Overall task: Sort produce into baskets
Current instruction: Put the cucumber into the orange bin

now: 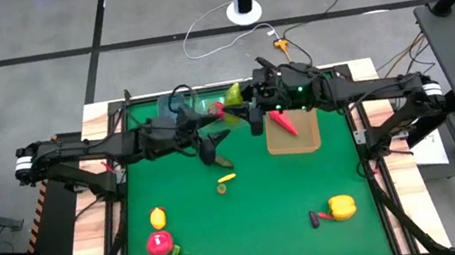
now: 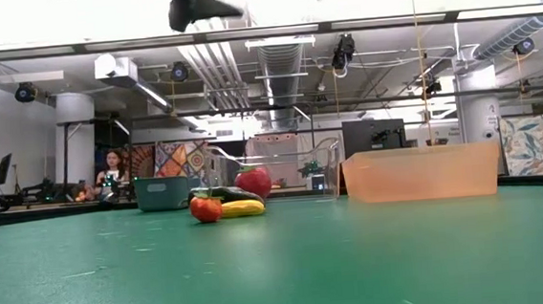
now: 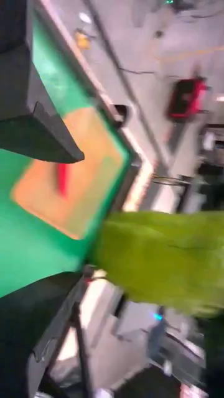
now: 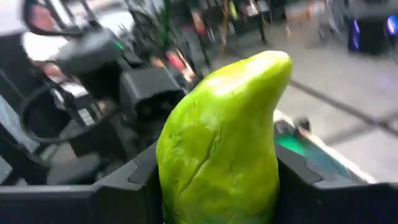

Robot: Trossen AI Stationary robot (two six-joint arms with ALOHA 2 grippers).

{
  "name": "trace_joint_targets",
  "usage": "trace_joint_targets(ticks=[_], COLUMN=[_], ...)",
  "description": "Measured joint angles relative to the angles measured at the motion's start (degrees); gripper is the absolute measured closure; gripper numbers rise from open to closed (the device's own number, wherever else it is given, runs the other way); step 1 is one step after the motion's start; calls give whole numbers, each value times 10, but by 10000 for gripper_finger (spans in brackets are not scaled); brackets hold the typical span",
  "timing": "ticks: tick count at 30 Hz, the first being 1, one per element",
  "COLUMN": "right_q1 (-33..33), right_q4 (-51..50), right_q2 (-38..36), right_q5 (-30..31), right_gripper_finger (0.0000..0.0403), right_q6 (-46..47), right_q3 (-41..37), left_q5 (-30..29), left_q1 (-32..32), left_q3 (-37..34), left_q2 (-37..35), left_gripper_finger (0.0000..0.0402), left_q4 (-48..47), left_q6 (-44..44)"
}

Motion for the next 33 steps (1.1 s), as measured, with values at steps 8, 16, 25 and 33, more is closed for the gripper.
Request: trace_joint_targets(ticks=[8, 16, 25, 33], right_q1=[-57, -84, -83, -84], right_q4=[-383, -574, -495, -490], right_q2=[0, 4, 5, 5], right_q5=[167, 198, 172, 166], right_gripper_finger=[208, 194, 183, 156], right_q6=[81, 176, 203, 206], right_q3=[-1, -48, -95, -99], left_q5=[7, 56, 66, 65], left_q1=[-1, -10, -61, -104], left_q3=[40, 32, 2, 1], left_q2=[1, 16, 80, 145], left_gripper_finger=[117, 118, 118, 118], left_q4=[-328, -413, -360, -328], left_q6=[-106, -129, -106, -95])
